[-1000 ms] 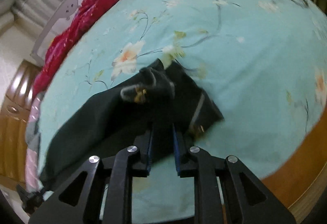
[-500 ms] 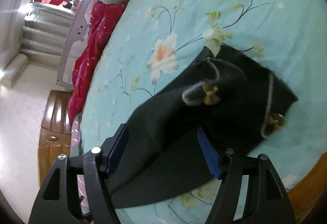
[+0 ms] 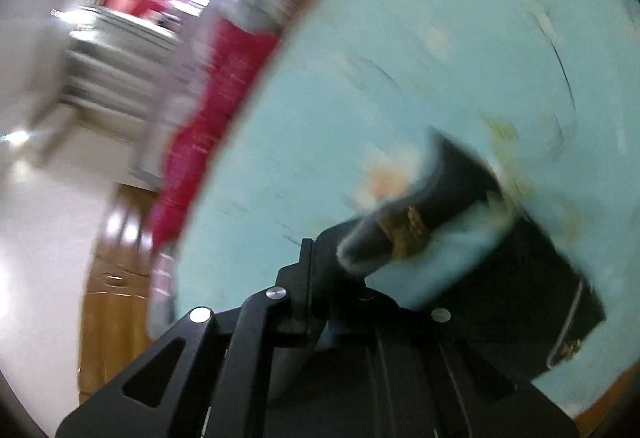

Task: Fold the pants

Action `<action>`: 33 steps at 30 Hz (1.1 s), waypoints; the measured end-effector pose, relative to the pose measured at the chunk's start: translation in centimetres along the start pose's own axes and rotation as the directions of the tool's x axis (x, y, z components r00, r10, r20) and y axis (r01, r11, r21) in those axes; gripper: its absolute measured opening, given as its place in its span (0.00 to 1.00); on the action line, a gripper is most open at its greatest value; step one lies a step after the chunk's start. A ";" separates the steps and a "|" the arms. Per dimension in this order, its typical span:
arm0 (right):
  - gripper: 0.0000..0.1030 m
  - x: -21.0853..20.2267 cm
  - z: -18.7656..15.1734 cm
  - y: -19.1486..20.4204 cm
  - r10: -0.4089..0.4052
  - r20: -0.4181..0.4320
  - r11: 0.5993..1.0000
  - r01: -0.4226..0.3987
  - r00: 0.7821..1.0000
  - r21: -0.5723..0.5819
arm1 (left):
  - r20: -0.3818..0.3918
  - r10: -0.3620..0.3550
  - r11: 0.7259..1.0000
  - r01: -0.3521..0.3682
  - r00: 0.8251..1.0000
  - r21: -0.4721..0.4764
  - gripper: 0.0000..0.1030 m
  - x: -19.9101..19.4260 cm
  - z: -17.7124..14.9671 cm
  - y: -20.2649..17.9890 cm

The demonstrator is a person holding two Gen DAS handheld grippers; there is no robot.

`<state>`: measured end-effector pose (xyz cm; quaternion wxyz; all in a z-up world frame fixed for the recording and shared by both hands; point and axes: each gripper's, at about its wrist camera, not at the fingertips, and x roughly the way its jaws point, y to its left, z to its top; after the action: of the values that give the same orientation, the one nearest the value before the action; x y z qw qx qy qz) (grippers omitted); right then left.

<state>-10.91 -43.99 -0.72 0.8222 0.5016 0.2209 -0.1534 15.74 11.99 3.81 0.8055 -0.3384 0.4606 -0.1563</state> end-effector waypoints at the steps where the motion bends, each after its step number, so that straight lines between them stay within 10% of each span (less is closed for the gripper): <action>1: 0.06 -1.4 0.4 1.2 0.022 0.033 0.999 -0.020 0.999 -0.045 | 0.027 -0.032 0.997 0.030 0.999 0.064 0.04 -1.4 -0.4 -1.2; 6: 0.06 -3.6 -2.0 -2.5 -0.014 0.015 0.999 0.014 1.000 -0.030 | -0.034 0.076 0.979 -0.069 0.997 0.191 0.05 -0.9 -6.8 2.8; 9: 0.06 -2.1 -5.5 -8.1 -0.119 -0.085 0.992 0.123 0.989 0.040 | -0.201 0.224 0.974 -0.209 0.954 0.092 0.04 3.2 -10.4 9.2; 12: 0.06 -1.2 -7.2 -10.9 -0.139 -0.119 0.983 0.152 0.983 0.099 | -0.213 0.137 0.985 -0.155 0.967 -0.071 0.04 2.9 -11.0 12.3; 17: 0.06 -3.1 -6.1 -8.3 -0.063 -0.054 0.998 0.064 0.997 0.018 | -0.156 0.165 0.986 -0.165 0.974 0.014 0.08 1.4 -10.5 10.3; 24: 0.10 -1.5 -7.6 -11.4 -0.135 -0.147 0.982 0.152 0.980 0.109 | -0.198 0.148 0.985 -0.163 0.969 -0.064 0.08 3.1 -11.7 12.8; 33: 0.11 -4.5 -4.3 -7.6 -0.041 0.035 0.999 0.042 0.999 -0.018 | -0.193 0.172 0.981 -0.186 0.966 -0.053 0.08 4.4 -11.4 11.8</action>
<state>-19.32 -43.43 -5.88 0.8273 0.4863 0.2186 -0.1770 7.71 13.50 -11.10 0.7569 -0.3076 0.5682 -0.0976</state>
